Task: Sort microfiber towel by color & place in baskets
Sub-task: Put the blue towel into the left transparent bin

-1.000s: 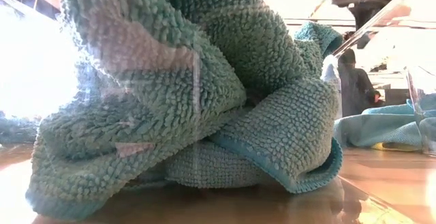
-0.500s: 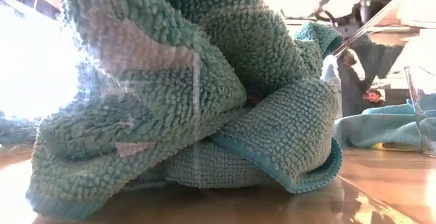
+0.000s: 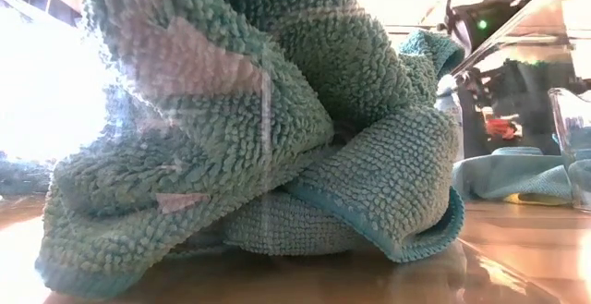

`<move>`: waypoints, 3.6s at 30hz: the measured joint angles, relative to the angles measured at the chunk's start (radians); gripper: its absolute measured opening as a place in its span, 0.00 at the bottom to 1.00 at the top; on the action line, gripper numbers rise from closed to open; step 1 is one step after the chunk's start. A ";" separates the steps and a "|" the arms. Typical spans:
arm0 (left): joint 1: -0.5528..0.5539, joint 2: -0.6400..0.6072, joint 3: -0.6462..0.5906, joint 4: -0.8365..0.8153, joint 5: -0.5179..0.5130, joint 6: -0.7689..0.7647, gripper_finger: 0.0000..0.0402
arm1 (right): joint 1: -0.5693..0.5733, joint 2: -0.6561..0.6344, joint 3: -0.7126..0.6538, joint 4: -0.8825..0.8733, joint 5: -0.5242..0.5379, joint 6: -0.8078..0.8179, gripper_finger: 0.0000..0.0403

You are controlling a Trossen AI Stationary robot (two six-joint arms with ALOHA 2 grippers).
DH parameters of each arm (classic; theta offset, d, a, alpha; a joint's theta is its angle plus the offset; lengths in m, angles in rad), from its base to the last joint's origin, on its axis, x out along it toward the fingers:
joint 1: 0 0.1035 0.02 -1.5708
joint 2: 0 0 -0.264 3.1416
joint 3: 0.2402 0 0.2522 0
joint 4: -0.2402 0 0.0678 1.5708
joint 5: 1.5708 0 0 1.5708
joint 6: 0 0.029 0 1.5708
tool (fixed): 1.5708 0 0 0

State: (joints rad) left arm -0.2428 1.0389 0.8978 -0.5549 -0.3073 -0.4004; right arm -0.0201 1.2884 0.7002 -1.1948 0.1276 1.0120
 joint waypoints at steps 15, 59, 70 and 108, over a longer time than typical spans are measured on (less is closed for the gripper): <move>0.000 0.000 0.000 -0.001 0.001 -0.024 0.33 | 0.001 0.000 0.048 0.032 0.040 -0.078 0.03; 0.000 0.000 0.000 -0.080 0.024 0.018 0.33 | 0.552 0.192 1.039 0.436 0.422 -0.250 0.00; 0.000 -0.031 0.000 -0.085 0.078 0.100 0.33 | 0.658 0.451 1.268 0.448 0.419 -0.226 0.00; 0.000 -0.134 0.000 -0.204 0.149 0.053 0.33 | 0.454 0.745 1.373 0.235 -0.065 -0.387 0.00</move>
State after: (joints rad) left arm -0.2428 0.9047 0.8982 -0.7589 -0.1580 -0.3469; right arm 0.4341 2.0331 2.0735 -0.9597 0.0630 0.6250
